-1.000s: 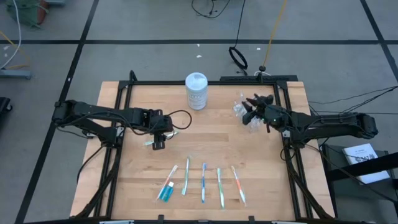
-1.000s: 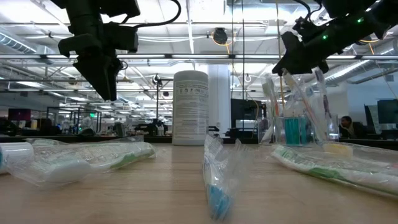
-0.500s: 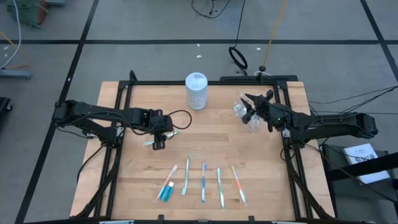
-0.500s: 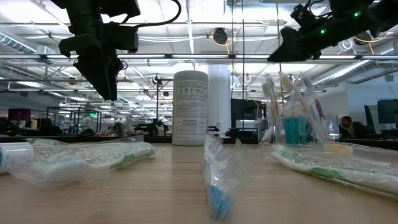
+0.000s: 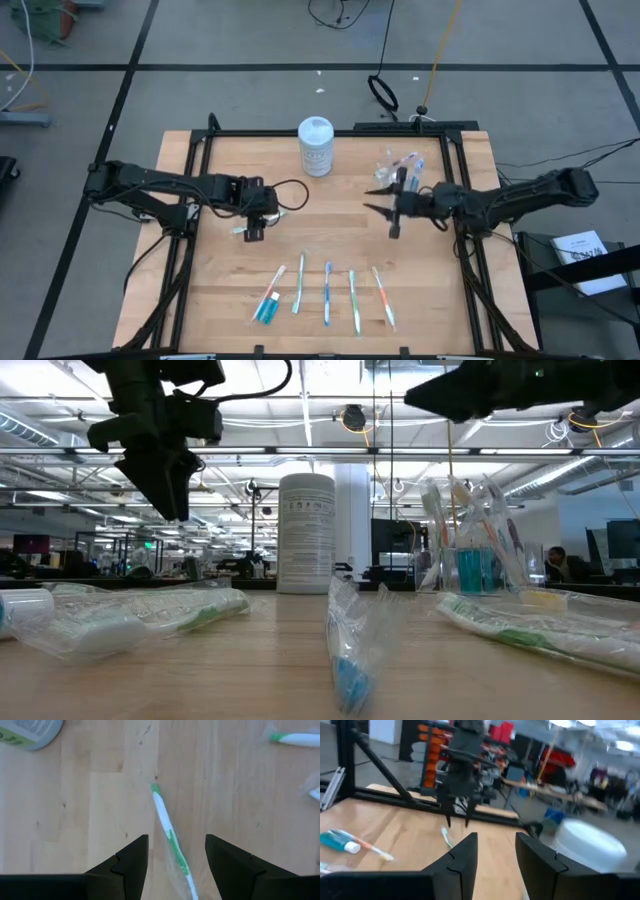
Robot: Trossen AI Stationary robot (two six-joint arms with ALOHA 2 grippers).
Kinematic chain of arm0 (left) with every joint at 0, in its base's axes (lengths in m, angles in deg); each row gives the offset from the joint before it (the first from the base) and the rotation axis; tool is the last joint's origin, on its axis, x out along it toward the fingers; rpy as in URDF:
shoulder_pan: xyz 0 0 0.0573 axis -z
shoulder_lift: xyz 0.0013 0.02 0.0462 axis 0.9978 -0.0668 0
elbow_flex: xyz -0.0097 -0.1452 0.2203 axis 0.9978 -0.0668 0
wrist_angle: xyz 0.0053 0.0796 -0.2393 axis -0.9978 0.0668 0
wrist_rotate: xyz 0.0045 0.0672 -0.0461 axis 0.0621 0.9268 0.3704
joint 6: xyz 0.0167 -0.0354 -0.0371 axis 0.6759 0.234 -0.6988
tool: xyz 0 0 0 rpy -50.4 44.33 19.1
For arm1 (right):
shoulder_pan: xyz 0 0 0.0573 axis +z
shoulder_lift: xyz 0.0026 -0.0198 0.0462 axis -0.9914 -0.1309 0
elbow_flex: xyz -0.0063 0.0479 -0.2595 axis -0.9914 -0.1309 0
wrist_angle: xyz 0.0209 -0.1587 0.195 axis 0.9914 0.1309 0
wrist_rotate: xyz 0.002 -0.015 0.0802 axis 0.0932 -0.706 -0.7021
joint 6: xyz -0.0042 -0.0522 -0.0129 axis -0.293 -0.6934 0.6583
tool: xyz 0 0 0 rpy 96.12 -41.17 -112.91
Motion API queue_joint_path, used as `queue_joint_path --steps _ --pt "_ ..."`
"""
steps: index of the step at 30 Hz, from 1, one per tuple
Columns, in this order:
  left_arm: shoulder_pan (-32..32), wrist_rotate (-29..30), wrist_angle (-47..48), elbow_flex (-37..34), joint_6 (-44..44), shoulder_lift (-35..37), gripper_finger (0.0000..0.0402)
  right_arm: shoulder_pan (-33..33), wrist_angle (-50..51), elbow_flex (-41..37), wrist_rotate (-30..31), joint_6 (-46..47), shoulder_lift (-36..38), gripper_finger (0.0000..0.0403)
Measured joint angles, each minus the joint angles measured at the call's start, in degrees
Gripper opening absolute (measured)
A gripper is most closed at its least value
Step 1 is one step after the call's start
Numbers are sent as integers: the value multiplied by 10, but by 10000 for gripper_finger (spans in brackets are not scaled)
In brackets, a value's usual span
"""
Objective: Pick & Place toothbrushing station
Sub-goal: Put the orange toothbrush into the transparent organizer
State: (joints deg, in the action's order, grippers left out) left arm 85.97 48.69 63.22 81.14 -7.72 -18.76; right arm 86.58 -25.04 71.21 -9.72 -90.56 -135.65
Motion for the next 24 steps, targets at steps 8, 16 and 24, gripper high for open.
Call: queue_joint_path --steps 8,16,24 --pt "35 -3 -5 0 -43 0 202 40 -66 0 7 -73 -78 125" --pt "60 1 -63 0 -42 0 202 72 114 113 6 -63 -153 125" --pt "60 20 -71 0 12 0 202 152 342 211 5 108 -211 125"
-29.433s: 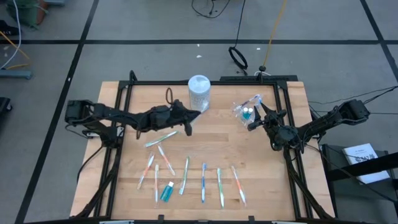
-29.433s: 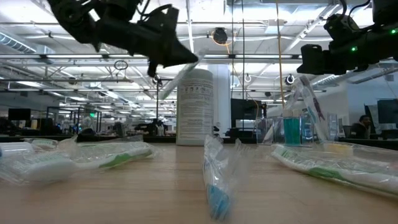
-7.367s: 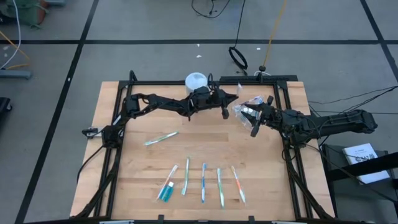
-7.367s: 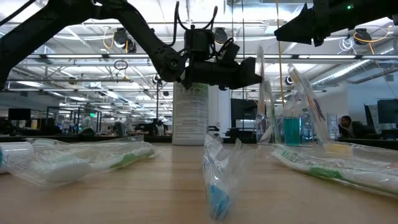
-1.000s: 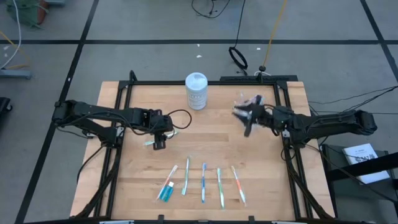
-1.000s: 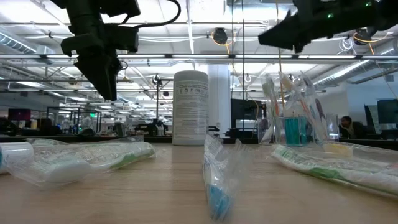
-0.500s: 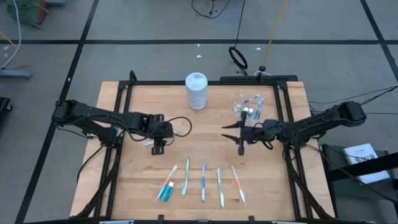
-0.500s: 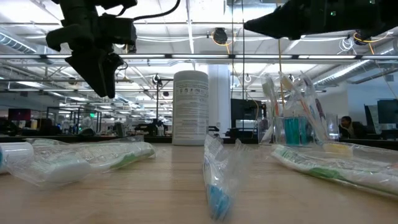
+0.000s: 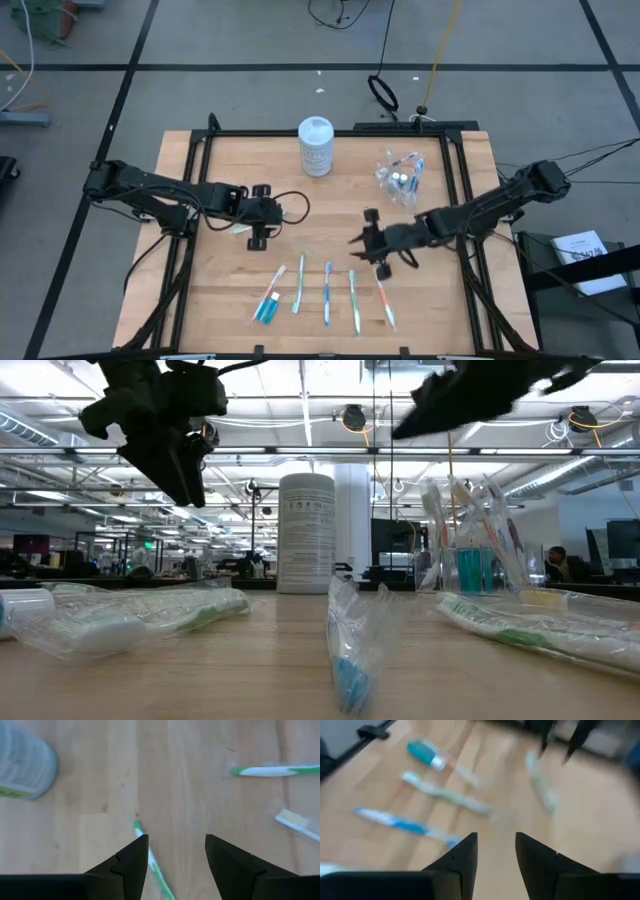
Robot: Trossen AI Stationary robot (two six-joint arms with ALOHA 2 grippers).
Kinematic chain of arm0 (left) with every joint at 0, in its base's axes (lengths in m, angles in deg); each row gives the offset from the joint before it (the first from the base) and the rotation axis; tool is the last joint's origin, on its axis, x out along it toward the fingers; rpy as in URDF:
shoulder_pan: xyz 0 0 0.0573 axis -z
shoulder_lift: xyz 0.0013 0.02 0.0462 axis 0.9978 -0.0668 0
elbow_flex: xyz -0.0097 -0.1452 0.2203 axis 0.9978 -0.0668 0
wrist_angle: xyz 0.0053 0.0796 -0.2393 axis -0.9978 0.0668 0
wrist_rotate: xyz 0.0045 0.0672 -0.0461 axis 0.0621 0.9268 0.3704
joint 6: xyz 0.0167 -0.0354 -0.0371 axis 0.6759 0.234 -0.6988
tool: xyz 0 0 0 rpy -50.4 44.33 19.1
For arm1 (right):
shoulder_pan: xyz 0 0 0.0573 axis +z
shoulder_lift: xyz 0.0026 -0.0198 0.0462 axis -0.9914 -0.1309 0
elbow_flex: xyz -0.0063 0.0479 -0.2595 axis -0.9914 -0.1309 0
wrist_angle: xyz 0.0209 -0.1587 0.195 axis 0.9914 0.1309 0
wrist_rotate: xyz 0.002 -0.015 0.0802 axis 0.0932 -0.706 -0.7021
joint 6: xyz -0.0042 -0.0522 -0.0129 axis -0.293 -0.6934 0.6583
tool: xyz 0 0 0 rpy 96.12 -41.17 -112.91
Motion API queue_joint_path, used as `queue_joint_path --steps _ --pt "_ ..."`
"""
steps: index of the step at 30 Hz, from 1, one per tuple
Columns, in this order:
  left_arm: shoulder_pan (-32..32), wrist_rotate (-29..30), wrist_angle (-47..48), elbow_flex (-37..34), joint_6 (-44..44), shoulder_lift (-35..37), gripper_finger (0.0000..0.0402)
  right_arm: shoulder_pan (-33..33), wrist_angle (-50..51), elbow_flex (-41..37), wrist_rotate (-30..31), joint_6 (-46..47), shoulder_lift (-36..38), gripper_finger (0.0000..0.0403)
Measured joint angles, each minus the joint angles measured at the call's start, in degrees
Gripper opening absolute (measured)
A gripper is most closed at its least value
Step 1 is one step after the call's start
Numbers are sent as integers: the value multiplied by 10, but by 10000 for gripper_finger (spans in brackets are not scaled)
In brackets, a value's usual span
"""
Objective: Pick & Place toothbrushing station
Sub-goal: Put the orange toothbrush into the transparent organizer
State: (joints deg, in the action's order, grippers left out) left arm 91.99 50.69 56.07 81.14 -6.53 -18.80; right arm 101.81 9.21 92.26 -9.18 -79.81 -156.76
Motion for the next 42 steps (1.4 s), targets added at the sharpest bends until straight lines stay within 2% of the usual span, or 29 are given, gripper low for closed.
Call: queue_joint_path --steps 3,6,8,10,14,22,28,32,42 --pt "0 20 -3 0 -9 0 202 32 117 10 -13 215 0 125" --pt "0 28 -3 0 -19 0 202 58 214 10 -65 489 1 125" --pt "0 28 -4 0 -21 0 202 76 240 6 -93 650 -2 125" --pt "0 28 -11 0 -23 0 202 90 236 -8 -103 719 -7 125" --pt "0 28 -34 0 -53 0 202 106 165 -38 -104 730 -6 125" --pt "0 26 -61 0 -52 0 202 126 141 -97 -103 794 -7 125" --pt "-1 26 -93 0 -8 0 202 143 -22 -159 -74 822 -8 125" --pt "-1 27 -109 0 -3 0 202 149 -60 -184 -74 796 -38 125" --pt "-1 27 -123 0 -5 0 202 149 -176 -185 -70 739 -120 125"
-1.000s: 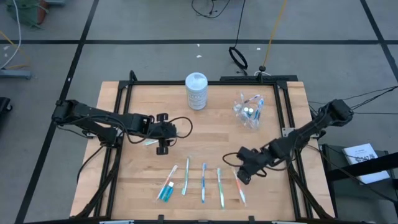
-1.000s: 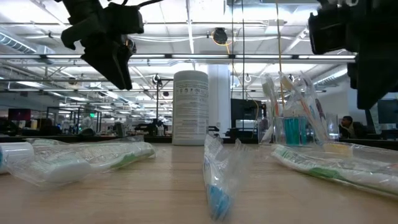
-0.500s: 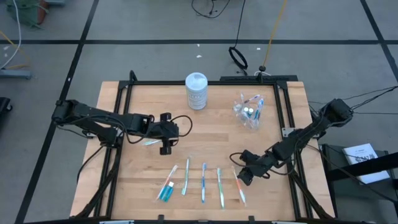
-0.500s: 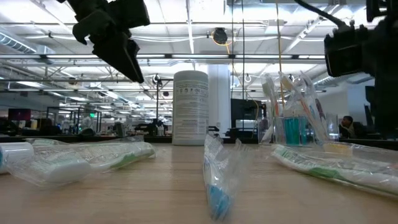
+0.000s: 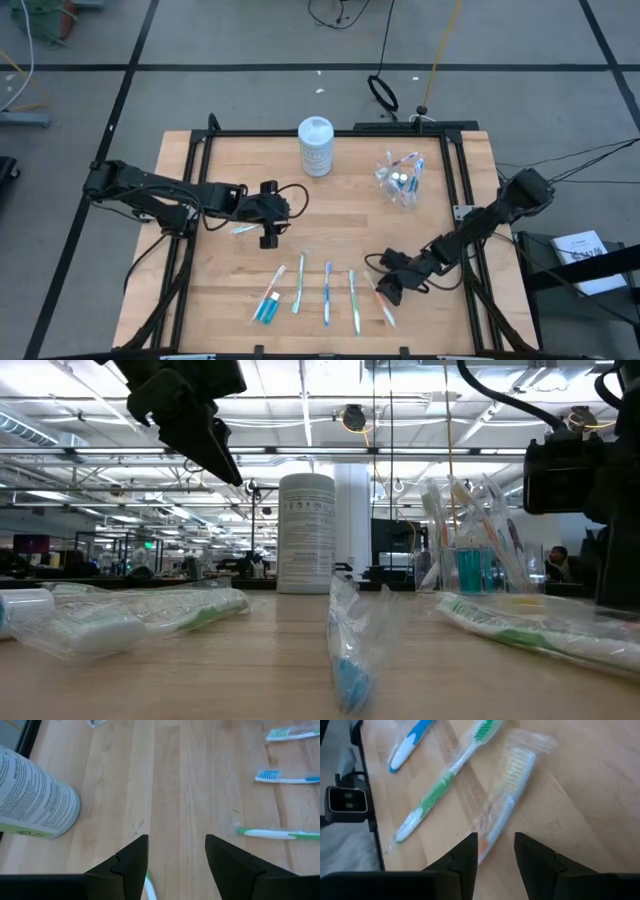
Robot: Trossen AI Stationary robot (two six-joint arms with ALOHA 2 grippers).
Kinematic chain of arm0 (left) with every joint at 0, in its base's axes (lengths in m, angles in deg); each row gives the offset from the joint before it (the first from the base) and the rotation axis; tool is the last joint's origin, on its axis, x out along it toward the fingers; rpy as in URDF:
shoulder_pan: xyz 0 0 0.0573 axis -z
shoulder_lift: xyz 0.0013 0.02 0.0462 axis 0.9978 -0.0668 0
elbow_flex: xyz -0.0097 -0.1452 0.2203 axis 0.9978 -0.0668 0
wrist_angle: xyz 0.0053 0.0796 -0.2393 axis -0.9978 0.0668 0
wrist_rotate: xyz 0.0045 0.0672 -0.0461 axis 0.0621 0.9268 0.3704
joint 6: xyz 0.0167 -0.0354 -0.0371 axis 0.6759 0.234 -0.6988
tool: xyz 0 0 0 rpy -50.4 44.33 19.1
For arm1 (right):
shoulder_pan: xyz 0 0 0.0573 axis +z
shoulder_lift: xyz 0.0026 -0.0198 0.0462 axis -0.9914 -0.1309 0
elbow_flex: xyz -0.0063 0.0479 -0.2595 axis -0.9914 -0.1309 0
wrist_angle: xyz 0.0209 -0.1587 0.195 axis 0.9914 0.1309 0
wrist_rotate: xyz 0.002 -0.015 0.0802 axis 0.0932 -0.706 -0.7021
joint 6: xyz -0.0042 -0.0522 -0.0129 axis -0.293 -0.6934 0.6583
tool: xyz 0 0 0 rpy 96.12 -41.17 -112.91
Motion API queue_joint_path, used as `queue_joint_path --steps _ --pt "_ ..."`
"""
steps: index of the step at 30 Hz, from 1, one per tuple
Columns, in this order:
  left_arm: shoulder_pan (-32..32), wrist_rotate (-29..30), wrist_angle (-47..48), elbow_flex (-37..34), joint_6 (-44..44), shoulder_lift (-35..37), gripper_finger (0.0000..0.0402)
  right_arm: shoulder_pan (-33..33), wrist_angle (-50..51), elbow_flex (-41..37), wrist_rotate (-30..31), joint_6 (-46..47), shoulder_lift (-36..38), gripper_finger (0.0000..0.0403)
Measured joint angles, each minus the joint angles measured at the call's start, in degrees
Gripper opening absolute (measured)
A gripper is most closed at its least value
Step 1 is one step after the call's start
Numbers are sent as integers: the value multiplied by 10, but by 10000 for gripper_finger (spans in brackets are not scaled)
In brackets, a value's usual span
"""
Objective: Pick & Place toothbrushing station
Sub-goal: Put the orange toothbrush into the transparent organizer
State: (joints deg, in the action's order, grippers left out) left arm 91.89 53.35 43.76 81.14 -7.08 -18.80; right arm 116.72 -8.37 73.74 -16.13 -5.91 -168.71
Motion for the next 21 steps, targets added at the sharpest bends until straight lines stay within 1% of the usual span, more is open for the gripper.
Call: queue_joint_path --steps 2,4,6,11,16,19,21 --pt "0 0 0 0 0 0 202 0 6 0 11 -23 -5 121" --pt "0 0 0 0 -1 0 202 0 7 0 12 -55 -13 107" --pt "0 0 1 0 -1 0 202 0 2 0 13 -87 -18 84" --pt "0 0 1 0 -1 0 202 0 -23 0 12 -150 -20 12" --pt "0 0 1 0 1 0 202 -1 -89 -2 10 -222 -20 5" --pt "0 0 0 0 15 0 202 -4 -93 -2 13 -264 -1 2" --pt "0 0 0 0 25 0 202 -9 -82 -2 33 -293 19 1"
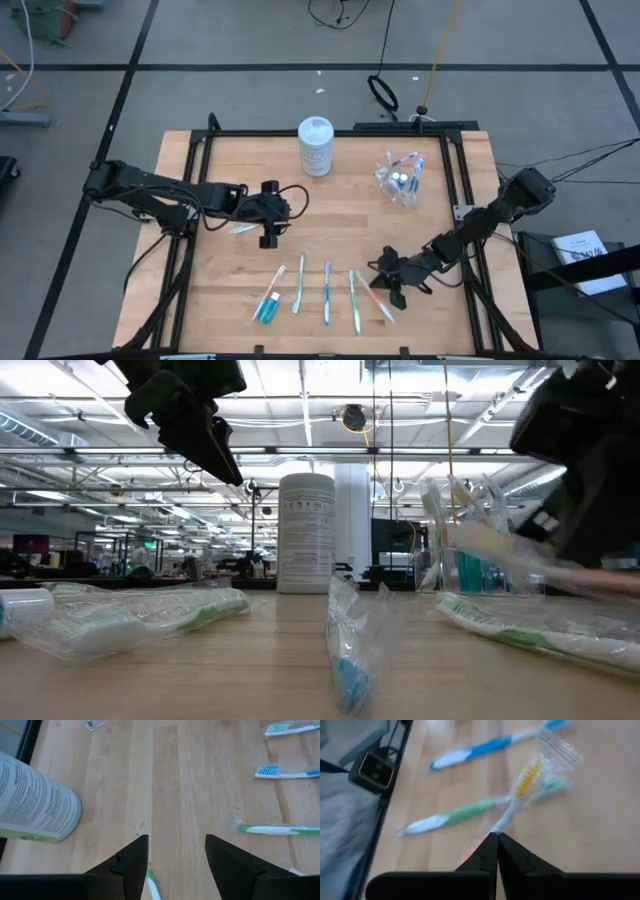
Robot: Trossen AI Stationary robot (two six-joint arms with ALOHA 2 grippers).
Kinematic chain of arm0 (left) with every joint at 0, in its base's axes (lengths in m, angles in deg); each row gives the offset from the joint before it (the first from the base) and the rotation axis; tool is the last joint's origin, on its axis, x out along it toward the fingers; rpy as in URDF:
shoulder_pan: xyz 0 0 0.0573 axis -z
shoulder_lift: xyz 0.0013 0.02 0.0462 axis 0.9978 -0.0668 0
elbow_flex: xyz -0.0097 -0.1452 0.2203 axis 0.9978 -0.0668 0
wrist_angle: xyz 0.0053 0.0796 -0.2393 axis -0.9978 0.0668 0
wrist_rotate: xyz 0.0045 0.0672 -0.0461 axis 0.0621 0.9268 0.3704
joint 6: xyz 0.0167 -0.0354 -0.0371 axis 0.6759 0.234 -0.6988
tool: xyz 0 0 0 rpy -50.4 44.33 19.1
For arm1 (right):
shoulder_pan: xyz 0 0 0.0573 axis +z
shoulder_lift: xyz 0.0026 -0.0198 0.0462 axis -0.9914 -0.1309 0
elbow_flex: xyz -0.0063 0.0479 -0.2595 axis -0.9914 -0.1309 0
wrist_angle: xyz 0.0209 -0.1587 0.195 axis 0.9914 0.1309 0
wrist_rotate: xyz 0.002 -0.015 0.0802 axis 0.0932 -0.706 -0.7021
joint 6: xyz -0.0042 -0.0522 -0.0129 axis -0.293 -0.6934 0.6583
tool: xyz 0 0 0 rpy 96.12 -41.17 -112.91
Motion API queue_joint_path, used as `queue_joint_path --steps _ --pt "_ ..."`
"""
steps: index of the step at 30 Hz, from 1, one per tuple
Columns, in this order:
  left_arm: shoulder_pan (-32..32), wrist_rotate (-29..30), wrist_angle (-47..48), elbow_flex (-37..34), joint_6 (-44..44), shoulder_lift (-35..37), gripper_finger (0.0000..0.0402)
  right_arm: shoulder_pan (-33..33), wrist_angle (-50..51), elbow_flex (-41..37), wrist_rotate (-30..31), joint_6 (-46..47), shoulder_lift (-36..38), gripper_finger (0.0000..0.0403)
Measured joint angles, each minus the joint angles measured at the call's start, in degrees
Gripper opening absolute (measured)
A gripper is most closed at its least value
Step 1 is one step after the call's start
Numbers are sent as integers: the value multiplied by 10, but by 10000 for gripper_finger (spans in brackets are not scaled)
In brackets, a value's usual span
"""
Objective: Pick & Place toothbrushing station
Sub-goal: Put the orange toothbrush into the transparent organizer
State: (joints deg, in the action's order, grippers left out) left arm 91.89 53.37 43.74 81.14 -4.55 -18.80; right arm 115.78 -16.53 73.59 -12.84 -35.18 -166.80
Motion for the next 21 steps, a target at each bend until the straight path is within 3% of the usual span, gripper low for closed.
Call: queue_joint_path --steps 7,9,15,21 --pt "0 4 -4 0 4 0 202 -34 127 0 79 -165 143 1" --pt "0 4 -4 0 4 0 202 -43 179 0 136 -203 196 1" --pt "0 4 -4 0 4 0 202 -55 285 1 392 -278 332 0" --pt "0 4 -4 0 19 0 202 -55 335 0 461 -338 442 0"
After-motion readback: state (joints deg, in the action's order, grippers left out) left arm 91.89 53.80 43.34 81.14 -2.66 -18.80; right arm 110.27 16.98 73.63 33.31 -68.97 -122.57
